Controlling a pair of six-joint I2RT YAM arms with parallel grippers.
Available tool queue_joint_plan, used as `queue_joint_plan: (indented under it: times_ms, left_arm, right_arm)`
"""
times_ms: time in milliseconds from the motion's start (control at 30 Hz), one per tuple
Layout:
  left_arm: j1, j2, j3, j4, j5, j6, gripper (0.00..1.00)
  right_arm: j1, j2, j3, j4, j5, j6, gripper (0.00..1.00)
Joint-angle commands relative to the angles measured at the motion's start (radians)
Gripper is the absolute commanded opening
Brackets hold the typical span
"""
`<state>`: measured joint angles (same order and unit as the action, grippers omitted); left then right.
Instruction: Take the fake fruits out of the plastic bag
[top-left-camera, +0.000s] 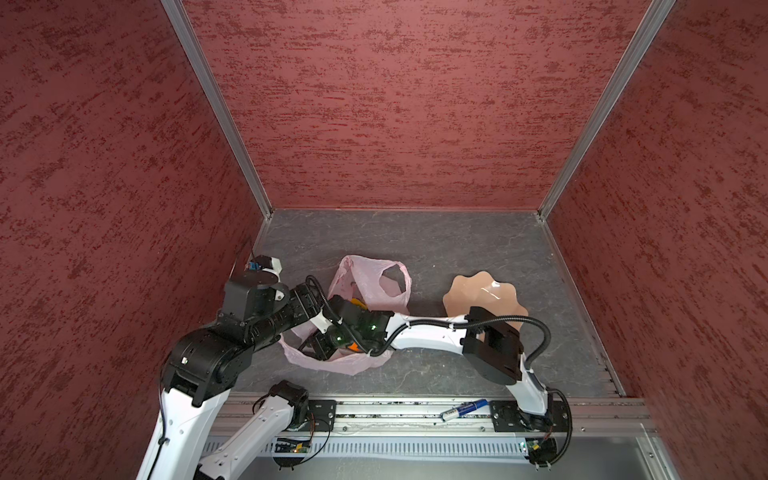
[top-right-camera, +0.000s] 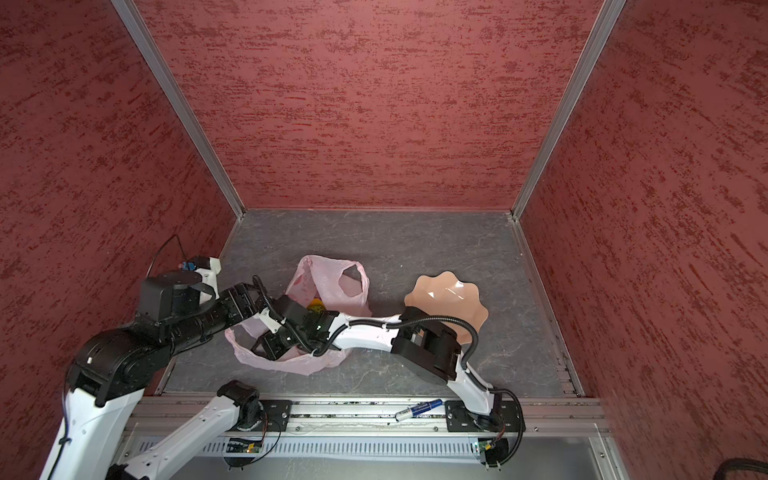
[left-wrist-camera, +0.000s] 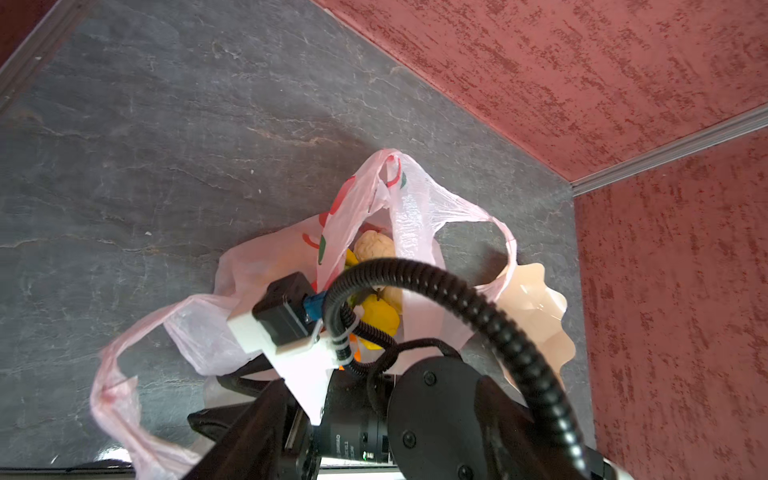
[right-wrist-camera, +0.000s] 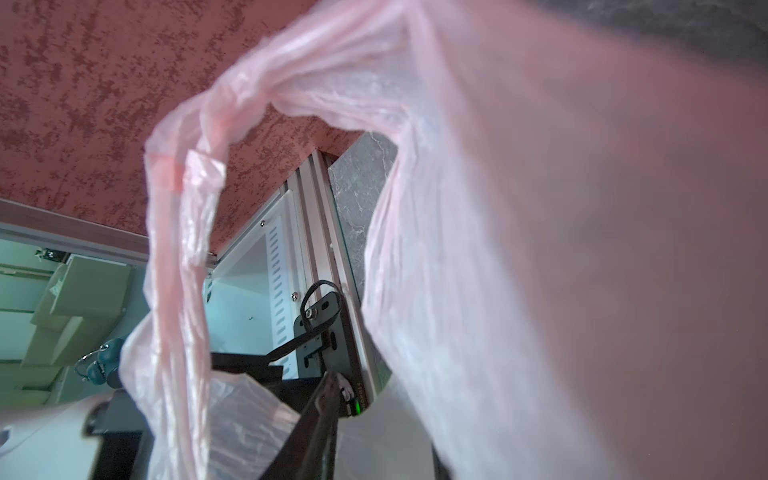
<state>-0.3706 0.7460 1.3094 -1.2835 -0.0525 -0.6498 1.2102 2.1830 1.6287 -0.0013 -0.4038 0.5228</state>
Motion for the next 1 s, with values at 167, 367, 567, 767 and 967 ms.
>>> queue_joint_plan:
  times_ms: [167,367,567,767,967]
  left_arm:
    - [-0.002,-0.044,-0.075,0.024,-0.031,-0.059,0.74]
    - [0.007,-0.032,-0.069,-0.007,-0.085,-0.061,0.75]
    - [0.012,-0.017,-0.110,0.053,-0.060,-0.059,0.74]
    - [0.012,0.019,-0.140,0.098,0.003,-0.046,0.73]
    - [-0.027,0.073,-0.173,0.124,0.043,-0.044,0.73]
  right_arm:
    - [-0.060,0.025,0.020,0.037,-0.114,0.123,0.39]
    - [-0.075,-0.095,-0.049,0.044,-0.102,0.122,0.48]
    - [-0.075,-0.201,-0.131,0.044,-0.060,0.129,0.51]
    - [-0.077,-0.311,-0.225,0.029,0.004,0.135,0.53]
    - [-0.082,-0.380,-0.317,-0.026,0.082,0.145,0.54]
